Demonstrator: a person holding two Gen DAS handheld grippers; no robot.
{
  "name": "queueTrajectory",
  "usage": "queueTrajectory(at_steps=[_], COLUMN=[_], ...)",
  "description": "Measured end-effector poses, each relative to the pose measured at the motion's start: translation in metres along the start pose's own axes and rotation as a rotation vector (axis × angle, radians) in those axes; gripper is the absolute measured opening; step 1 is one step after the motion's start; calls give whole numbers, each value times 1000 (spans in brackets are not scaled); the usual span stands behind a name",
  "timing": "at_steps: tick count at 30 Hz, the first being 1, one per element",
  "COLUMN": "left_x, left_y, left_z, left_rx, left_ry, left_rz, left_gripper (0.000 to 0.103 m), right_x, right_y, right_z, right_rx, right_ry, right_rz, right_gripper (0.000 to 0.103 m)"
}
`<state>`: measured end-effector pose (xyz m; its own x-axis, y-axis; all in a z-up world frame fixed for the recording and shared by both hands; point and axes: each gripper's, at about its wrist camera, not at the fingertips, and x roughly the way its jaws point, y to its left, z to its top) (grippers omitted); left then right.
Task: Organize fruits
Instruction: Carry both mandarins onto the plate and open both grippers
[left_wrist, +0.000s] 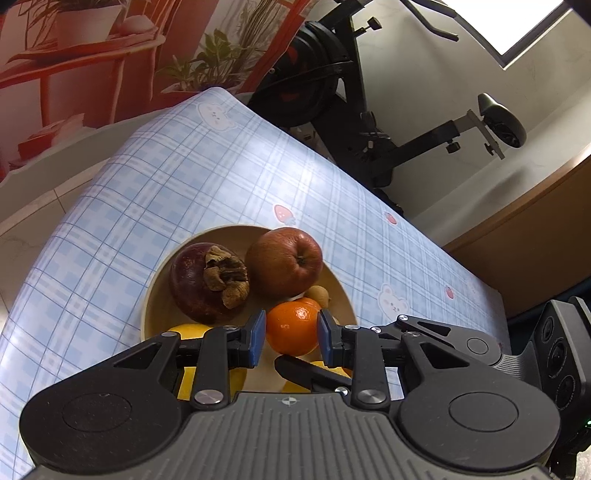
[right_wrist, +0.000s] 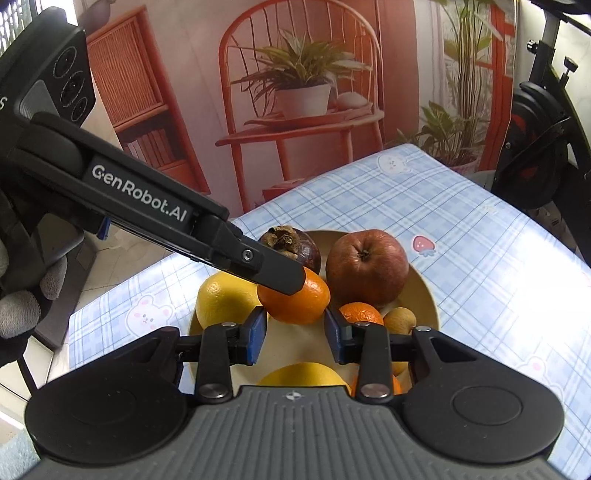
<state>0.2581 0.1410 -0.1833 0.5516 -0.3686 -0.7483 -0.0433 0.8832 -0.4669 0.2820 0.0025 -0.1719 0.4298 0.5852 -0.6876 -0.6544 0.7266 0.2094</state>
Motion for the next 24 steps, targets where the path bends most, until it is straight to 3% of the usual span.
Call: queueTrajectory(at_steps=[5,11,24], left_x=[5,-2,-20], left_y=[0,-4,-55], left_z=[-2,-3,-27], left_rx=[-5,-2,104], left_ry=[13,-28,-65], left_rz=[8,17,44], left_gripper=[30,30,30], right_x=[1,-5,-76], right_y=[-4,-1,-25], right_z=[3,-2,-54], right_rx=[24,-13,85], right_ry=[-20,2,-40], right_rz=[-22,-81,-188], right_gripper=[37,36,36])
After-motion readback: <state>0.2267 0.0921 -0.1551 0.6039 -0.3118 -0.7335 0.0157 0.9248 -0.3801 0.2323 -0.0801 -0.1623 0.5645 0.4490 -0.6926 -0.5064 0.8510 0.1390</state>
